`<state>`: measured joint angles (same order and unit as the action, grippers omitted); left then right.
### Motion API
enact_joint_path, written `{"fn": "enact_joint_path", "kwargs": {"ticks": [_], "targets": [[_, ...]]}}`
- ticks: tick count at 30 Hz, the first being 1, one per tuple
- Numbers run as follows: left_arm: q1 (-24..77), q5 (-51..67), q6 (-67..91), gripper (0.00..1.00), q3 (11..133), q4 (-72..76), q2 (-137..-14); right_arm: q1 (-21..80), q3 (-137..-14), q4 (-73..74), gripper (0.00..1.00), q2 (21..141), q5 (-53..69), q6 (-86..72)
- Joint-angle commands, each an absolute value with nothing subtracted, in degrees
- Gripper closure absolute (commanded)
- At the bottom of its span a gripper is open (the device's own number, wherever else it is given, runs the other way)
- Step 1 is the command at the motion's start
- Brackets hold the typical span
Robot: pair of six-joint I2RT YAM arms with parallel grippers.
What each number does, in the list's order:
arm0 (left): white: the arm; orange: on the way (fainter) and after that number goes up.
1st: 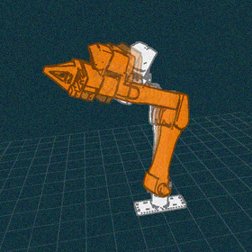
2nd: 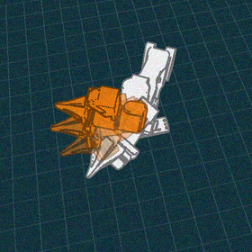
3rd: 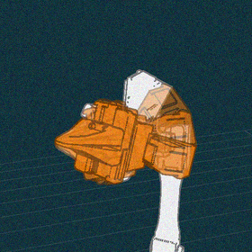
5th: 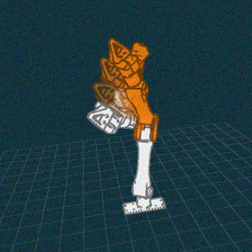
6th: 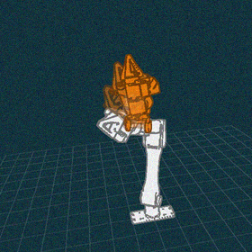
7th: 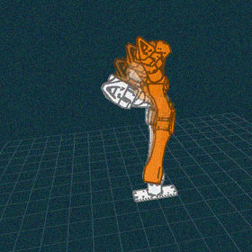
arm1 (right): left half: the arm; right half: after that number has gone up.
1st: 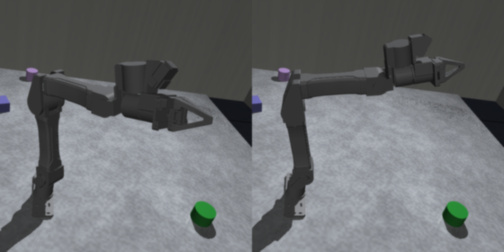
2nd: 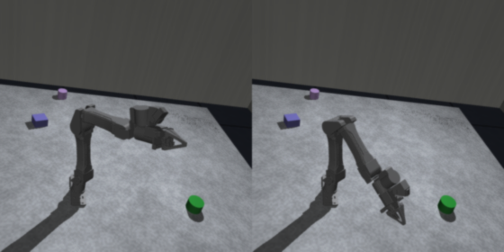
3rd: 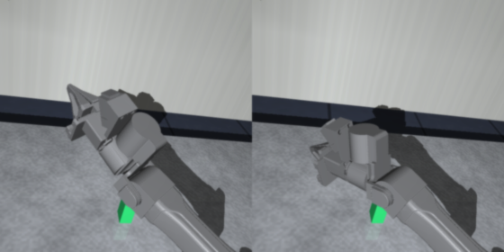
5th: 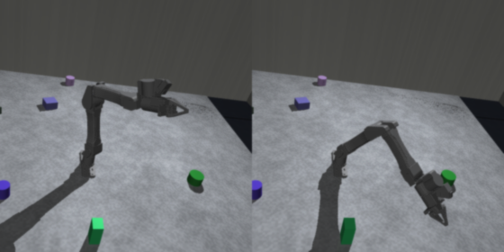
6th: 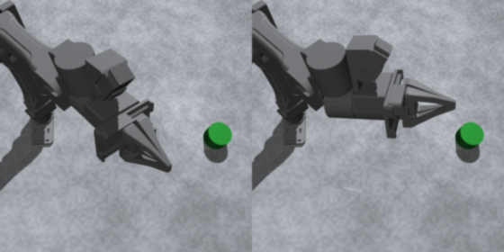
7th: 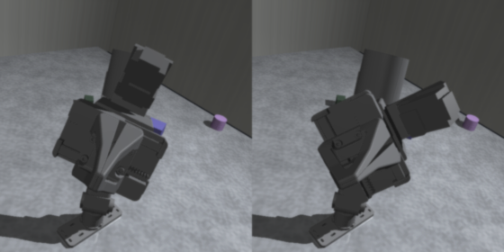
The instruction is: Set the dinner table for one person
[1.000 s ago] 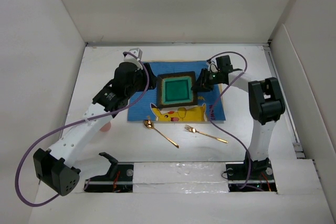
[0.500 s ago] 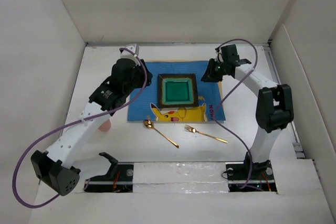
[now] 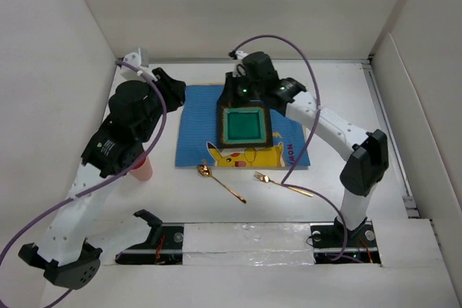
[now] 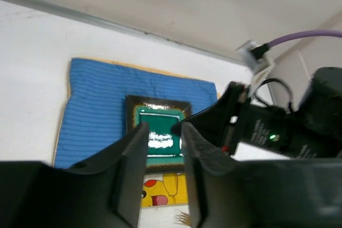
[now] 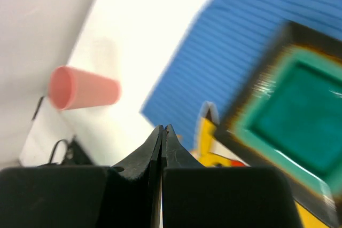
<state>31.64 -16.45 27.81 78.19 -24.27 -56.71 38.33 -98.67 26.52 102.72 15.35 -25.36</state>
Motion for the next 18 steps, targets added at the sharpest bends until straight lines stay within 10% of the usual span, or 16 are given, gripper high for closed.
{"fn": "enact_joint_path", "kwargs": {"ticks": [1, 8, 15, 18], "targets": [[31.29, -20.13, 30.14, 0.70, 81.30, -26.89, -53.01, 44.53, -106.93, 26.36, 1.00, 107.99, 12.22, -25.31], [31.29, -21.97, 33.13, 0.58, 84.63, -29.88, -47.73, 56.05, -120.65, 29.08, 0.96, 121.26, 9.14, -26.89], [31.29, -20.92, 32.96, 0.53, 88.33, -32.86, -45.53, 63.71, -143.83, 34.80, 0.41, 136.46, 7.30, -27.42], [31.29, -19.78, 32.96, 0.53, 87.72, -34.19, -45.00, 64.94, -145.81, 33.76, 0.36, 139.48, 6.42, -28.47]]}}
